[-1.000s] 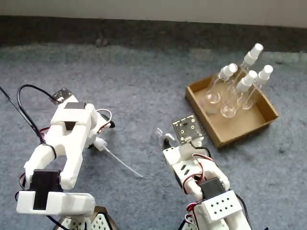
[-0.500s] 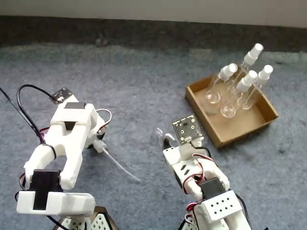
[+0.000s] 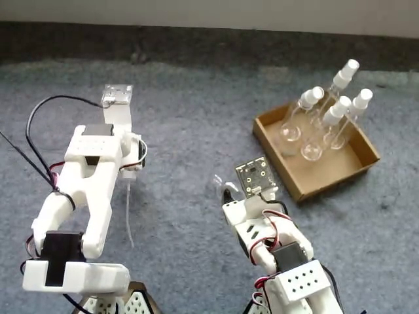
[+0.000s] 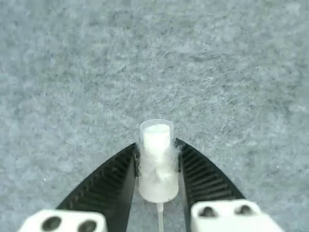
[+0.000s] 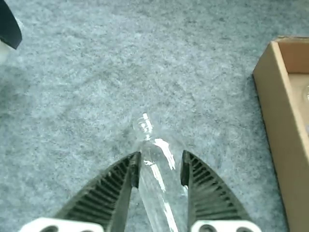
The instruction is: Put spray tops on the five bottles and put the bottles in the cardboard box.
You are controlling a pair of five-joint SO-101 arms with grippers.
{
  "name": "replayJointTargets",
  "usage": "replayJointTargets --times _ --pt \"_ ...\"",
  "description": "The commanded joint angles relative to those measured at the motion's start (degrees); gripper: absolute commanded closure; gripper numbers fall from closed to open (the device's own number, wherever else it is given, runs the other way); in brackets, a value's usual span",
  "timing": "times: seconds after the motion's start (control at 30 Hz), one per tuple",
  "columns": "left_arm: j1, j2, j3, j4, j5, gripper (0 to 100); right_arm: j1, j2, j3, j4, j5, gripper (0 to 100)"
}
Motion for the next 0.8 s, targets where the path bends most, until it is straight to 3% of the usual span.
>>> replayJointTargets --times 0.0,0.2,0.37,0.77 --pt "0.92 -1.45 -3.56 -0.35 -9.93 95 0.57 -0.66 -0.57 -1.63 -0.09 88.9" --pt "0.84 6.90 -3.91 -1.32 -10.29 94 0.57 -0.66 -0.57 -1.63 -0.09 88.9" --pt "0.75 15.87 -9.01 -0.09 -10.20 82 0.57 -0.66 -0.57 -1.63 -0.09 88.9" --pt "-0.13 17.27 -23.34 20.66 -10.20 81 0.57 -0.66 -0.57 -1.63 -0.09 88.9"
